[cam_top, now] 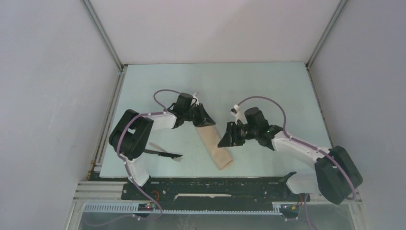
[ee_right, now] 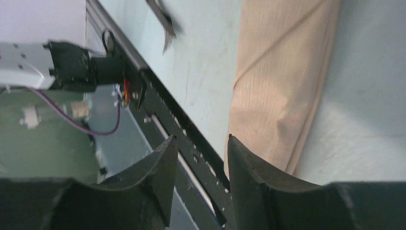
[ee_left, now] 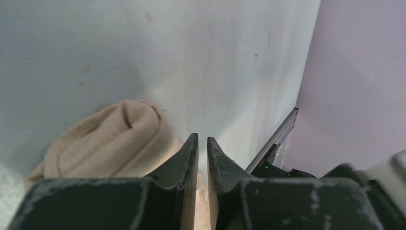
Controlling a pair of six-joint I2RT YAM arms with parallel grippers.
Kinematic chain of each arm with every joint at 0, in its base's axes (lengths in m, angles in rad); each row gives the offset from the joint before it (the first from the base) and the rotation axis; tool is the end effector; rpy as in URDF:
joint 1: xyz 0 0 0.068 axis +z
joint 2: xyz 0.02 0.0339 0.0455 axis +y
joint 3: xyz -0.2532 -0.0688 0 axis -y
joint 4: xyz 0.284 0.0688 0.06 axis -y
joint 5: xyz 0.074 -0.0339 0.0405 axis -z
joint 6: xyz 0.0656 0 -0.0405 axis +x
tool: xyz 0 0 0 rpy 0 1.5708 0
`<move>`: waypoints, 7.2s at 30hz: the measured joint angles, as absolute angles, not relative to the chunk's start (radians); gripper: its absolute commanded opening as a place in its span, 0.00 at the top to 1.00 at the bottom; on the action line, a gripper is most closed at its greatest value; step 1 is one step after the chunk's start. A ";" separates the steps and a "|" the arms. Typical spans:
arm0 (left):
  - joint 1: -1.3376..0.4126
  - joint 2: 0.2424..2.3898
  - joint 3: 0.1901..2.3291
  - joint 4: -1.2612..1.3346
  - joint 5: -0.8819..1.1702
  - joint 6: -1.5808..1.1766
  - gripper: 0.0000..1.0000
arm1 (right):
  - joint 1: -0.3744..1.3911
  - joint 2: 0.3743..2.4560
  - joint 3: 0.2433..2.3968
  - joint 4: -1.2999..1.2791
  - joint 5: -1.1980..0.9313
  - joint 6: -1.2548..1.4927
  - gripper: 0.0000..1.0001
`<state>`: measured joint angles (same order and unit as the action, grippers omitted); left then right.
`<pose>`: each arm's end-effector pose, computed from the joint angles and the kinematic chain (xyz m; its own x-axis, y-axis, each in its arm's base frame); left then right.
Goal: Fold the napkin into a case and place the utensils inside
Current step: Rotate the top corner of the smaller-rectangle-folded napkin at the center of the board, then move the top corner of the smaller-rectangle-folded-napkin to the center of the board, then smooth out the top corner of the smaller rectangle-folded napkin at the center of the board.
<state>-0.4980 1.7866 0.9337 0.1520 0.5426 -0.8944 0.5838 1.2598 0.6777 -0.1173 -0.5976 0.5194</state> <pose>0.3403 -0.2236 0.1024 -0.9440 -0.2469 -0.2187 0.0313 0.5932 -0.8045 0.2390 0.2021 0.1660 -0.8708 -0.0835 -0.4845 -0.4408 0.5689 0.6943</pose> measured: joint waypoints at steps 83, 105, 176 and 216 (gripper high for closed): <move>-0.440 1.880 1.078 -0.170 0.443 -0.693 0.37 | 0.173 1.435 0.422 0.114 -0.706 0.818 0.32; -0.843 1.892 0.929 0.216 0.514 -1.046 0.27 | 0.135 1.690 1.168 -0.587 -0.244 0.365 0.01; -0.665 0.609 0.741 -0.482 -0.061 -0.705 0.13 | 0.273 1.713 1.055 -0.536 -0.033 0.400 0.08; -0.658 0.757 0.780 -0.518 -0.110 -0.751 0.14 | -0.101 2.103 1.188 0.335 -0.803 0.978 0.13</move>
